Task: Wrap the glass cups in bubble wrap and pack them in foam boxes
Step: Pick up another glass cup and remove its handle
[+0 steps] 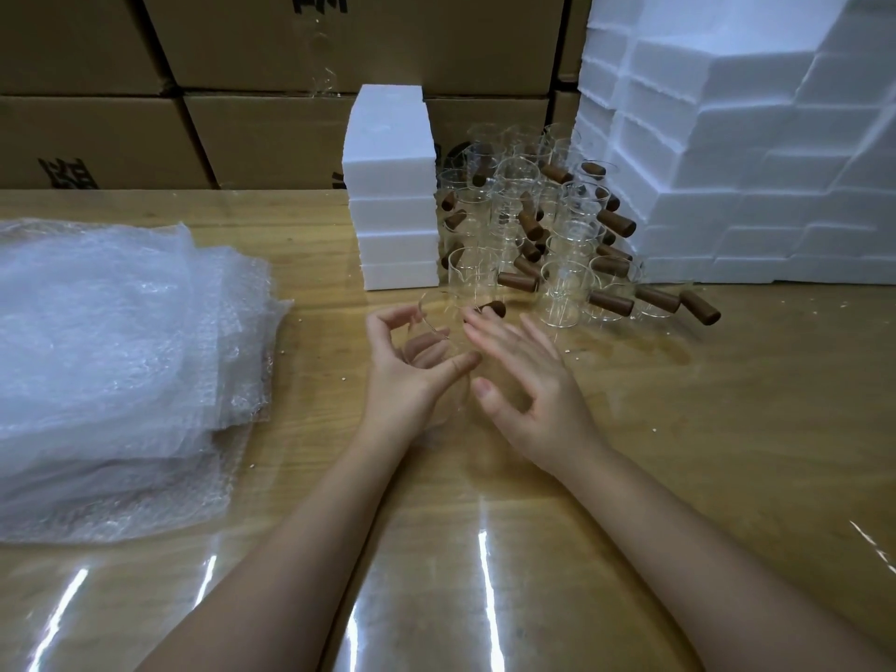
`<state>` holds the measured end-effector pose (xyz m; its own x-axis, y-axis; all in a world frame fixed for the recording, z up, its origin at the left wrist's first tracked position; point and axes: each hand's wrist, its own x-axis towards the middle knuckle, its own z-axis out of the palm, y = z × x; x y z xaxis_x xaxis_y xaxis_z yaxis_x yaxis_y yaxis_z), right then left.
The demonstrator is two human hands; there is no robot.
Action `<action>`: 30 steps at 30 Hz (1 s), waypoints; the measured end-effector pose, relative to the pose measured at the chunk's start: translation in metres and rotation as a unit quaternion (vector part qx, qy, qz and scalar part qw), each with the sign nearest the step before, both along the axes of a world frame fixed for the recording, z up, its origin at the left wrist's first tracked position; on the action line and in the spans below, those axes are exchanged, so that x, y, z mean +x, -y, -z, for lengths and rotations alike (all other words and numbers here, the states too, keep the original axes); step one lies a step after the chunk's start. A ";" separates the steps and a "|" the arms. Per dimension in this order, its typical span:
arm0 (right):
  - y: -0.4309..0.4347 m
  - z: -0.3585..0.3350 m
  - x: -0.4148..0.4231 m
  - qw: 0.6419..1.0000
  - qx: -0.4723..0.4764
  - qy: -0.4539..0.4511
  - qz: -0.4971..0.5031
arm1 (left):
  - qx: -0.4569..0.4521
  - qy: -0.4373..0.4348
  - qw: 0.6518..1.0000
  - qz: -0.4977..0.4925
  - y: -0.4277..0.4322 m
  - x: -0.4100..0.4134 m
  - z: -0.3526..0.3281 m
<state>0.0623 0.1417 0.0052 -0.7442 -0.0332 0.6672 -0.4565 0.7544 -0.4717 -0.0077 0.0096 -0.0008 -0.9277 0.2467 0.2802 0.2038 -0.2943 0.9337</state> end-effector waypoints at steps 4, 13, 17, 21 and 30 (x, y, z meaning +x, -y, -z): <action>0.005 -0.001 0.003 0.995 0.076 -0.053 -0.035 | -0.018 -0.014 1.000 0.004 0.000 -0.001 0.002; 0.004 0.001 0.000 0.994 0.110 0.003 -0.022 | -0.063 0.016 0.995 0.076 -0.002 0.004 0.005; 0.001 0.001 -0.002 0.996 0.079 0.050 0.008 | -0.089 -0.029 0.992 0.079 -0.003 0.006 0.004; 0.000 0.002 -0.003 0.995 0.067 0.053 0.052 | -0.080 -0.016 0.993 0.086 -0.003 0.008 0.004; -0.003 0.002 -0.005 0.995 -0.016 0.028 0.099 | -0.019 0.010 0.999 0.029 0.001 0.001 -0.001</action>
<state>0.0570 0.1442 0.0028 -0.7698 0.1389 0.6230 -0.2727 0.8108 -0.5179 -0.0065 0.0084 -0.0001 -0.9171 0.3101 0.2505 0.1682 -0.2689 0.9484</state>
